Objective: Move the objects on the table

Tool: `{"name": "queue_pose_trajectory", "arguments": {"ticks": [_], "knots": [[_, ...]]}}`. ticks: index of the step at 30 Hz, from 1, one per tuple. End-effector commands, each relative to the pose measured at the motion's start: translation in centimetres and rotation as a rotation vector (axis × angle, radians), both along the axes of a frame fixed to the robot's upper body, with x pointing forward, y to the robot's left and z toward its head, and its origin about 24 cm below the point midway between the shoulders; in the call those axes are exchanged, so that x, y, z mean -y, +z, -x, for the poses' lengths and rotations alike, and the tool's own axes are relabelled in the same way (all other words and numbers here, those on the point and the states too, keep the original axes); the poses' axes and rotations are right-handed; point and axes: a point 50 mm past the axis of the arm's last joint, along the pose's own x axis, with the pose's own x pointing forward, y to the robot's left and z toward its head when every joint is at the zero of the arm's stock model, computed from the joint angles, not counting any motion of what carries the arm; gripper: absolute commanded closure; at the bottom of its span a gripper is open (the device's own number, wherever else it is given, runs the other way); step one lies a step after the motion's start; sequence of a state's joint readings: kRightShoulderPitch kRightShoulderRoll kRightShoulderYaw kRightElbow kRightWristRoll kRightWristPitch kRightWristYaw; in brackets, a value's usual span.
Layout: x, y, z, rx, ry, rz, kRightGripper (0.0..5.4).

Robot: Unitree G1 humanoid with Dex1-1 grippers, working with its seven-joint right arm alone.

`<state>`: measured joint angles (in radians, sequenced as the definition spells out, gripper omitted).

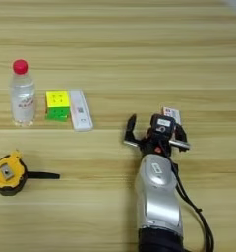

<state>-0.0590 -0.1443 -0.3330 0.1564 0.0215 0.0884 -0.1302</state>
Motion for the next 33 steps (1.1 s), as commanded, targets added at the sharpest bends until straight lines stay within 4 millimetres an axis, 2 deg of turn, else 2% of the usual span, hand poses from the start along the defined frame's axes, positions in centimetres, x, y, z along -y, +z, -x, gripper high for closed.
{"name": "queue_pose_trajectory", "arguments": {"ticks": [1,9,18,33], "knots": [[2.1,2.9,-1.2,0.128,-0.051,0.055,0.04],[3.3,2.7,-1.1,0.121,-0.082,0.062,0.04],[3.5,1.6,-1.8,0.068,-0.031,0.034,0.04],[4.8,0.6,-2.6,0.026,-0.020,-0.070,0.04]]}}
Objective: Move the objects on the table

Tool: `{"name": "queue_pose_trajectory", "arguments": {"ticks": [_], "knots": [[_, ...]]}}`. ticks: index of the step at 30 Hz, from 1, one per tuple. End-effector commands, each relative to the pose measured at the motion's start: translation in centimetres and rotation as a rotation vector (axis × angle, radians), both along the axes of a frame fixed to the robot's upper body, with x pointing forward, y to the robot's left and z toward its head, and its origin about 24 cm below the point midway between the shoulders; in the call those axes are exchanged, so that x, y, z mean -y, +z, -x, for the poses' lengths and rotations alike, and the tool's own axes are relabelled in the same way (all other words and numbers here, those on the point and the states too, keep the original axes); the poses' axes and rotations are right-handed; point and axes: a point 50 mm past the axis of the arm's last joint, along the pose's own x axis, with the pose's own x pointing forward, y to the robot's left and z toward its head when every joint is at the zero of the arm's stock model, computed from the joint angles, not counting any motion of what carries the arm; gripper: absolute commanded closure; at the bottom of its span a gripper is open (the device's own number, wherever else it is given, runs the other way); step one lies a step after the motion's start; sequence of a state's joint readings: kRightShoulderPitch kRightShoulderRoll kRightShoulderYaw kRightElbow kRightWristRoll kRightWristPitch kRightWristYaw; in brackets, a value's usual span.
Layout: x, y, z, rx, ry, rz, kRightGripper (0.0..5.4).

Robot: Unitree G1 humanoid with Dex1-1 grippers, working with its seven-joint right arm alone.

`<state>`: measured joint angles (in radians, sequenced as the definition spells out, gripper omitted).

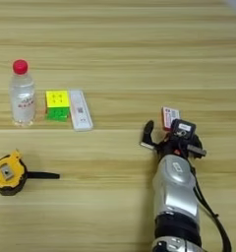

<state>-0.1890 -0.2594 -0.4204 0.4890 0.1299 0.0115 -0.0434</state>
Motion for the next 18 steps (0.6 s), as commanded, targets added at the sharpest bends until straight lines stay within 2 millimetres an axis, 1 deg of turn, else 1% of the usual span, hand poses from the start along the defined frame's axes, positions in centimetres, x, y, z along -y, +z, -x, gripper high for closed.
{"name": "queue_pose_trajectory", "arguments": {"ticks": [1,6,13,18], "knots": [[1.07,2.37,-1.60,0.073,0.011,0.032,0.04],[1.50,2.18,-1.80,0.064,0.003,0.028,0.04],[1.57,2.00,-1.89,0.065,0.006,0.022,0.04],[1.46,2.06,-1.89,0.067,0.018,0.032,0.49]]}}
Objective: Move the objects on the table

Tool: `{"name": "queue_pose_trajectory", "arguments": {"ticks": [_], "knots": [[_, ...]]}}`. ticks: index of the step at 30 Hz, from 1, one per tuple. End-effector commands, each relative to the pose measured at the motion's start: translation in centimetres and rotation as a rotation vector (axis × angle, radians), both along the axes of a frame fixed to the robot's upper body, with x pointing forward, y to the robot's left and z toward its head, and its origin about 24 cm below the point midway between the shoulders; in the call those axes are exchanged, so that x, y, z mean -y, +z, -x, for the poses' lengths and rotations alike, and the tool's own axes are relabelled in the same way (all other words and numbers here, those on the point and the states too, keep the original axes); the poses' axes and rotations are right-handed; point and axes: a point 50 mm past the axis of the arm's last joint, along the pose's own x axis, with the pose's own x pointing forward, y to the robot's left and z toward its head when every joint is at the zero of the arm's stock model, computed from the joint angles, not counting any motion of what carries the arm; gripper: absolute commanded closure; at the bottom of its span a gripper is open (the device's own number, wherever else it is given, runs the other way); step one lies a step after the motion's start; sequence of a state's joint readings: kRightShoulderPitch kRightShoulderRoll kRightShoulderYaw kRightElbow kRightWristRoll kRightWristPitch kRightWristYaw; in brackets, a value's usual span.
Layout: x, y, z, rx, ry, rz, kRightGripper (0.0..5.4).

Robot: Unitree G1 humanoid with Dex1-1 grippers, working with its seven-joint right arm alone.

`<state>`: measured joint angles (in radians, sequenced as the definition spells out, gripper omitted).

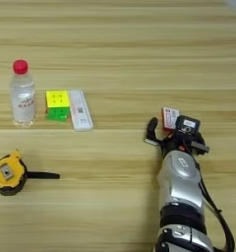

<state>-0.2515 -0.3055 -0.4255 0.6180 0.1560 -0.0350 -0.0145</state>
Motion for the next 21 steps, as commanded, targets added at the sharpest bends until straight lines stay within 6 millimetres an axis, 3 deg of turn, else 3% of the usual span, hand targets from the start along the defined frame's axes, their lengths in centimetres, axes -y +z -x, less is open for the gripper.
{"name": "queue_pose_trajectory", "arguments": {"ticks": [1,21], "knots": [[0.50,2.12,-1.09,0.063,0.015,0.050,0.55],[0.35,2.13,-1.27,0.055,0.038,0.058,2.86]]}}
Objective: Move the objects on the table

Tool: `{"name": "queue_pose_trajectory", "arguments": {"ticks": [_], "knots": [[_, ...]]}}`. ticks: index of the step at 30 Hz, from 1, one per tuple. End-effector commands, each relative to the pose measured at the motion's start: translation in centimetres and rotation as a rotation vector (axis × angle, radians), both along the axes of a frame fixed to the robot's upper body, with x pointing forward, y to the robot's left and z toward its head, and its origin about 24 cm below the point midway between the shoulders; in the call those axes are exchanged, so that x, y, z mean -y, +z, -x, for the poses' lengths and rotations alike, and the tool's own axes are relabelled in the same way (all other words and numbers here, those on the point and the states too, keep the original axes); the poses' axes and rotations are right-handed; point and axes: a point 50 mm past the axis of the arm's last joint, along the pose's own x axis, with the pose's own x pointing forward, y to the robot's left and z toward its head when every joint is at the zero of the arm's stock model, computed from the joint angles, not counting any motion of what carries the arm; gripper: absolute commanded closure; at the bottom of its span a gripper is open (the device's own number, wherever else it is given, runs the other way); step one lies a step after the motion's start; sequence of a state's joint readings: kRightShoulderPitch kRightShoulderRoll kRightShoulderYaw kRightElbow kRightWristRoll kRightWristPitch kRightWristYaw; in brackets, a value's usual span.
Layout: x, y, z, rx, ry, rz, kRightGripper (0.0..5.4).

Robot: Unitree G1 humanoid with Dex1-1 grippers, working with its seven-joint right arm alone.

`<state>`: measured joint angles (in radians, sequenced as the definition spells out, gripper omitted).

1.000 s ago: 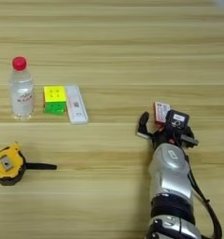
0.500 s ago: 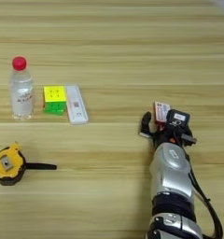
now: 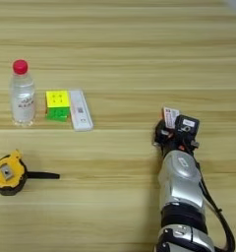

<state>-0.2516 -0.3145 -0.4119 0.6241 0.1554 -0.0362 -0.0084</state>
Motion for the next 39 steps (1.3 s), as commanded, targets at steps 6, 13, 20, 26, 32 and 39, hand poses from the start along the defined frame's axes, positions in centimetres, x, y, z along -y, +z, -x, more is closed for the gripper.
{"name": "queue_pose_trajectory", "arguments": {"ticks": [6,13,20,26,32,39], "knots": [[-0.6,2.3,-1.6,0.074,0.063,0.054,3.30],[-2.5,2.5,-2.0,0.091,0.133,0.049,3.31],[-5.3,2.6,-2.3,0.102,0.226,0.028,3.31],[-9.0,2.3,-2.7,0.092,0.344,0.009,3.32],[-10.9,1.8,-2.6,0.072,0.397,-0.002,3.32],[-11.6,1.1,-2.6,0.048,0.412,-0.004,3.03]]}}
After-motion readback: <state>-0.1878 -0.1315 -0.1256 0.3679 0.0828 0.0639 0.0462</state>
